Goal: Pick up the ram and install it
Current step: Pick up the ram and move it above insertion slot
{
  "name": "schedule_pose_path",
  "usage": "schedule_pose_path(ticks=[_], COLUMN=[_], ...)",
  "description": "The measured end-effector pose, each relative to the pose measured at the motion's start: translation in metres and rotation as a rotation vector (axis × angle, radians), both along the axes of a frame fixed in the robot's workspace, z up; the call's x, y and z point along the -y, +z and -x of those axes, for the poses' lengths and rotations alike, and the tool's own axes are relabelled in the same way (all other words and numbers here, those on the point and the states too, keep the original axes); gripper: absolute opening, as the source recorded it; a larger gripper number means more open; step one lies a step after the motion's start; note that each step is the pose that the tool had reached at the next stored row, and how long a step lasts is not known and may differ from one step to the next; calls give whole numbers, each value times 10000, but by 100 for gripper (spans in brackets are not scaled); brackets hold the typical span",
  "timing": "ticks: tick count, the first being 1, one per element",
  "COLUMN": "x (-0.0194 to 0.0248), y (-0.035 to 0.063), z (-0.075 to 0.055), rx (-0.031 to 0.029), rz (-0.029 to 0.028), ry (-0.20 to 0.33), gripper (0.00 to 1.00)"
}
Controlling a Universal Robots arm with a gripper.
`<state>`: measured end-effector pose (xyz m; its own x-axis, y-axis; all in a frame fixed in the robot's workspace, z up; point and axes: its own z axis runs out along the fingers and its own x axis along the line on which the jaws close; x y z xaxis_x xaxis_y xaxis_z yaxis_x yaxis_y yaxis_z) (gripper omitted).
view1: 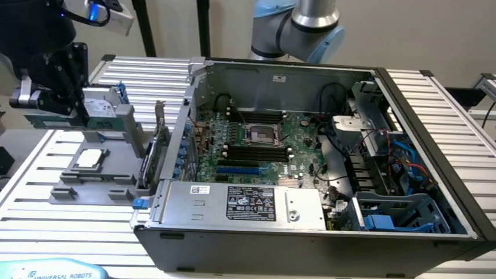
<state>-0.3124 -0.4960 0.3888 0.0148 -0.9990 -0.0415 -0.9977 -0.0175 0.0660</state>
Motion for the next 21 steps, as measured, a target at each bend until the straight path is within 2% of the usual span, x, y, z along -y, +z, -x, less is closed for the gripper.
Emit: schedule_pose_path(ticks=[7,9,14,21], x=[0,0,0,0], y=[280,328,370,376], z=[-315,-405,-630,-949], rx=[-73,-96,-154,-224], rz=[-36,-39,-38,-38], ry=[19,19,19,20], gripper=[13,13,13,13])
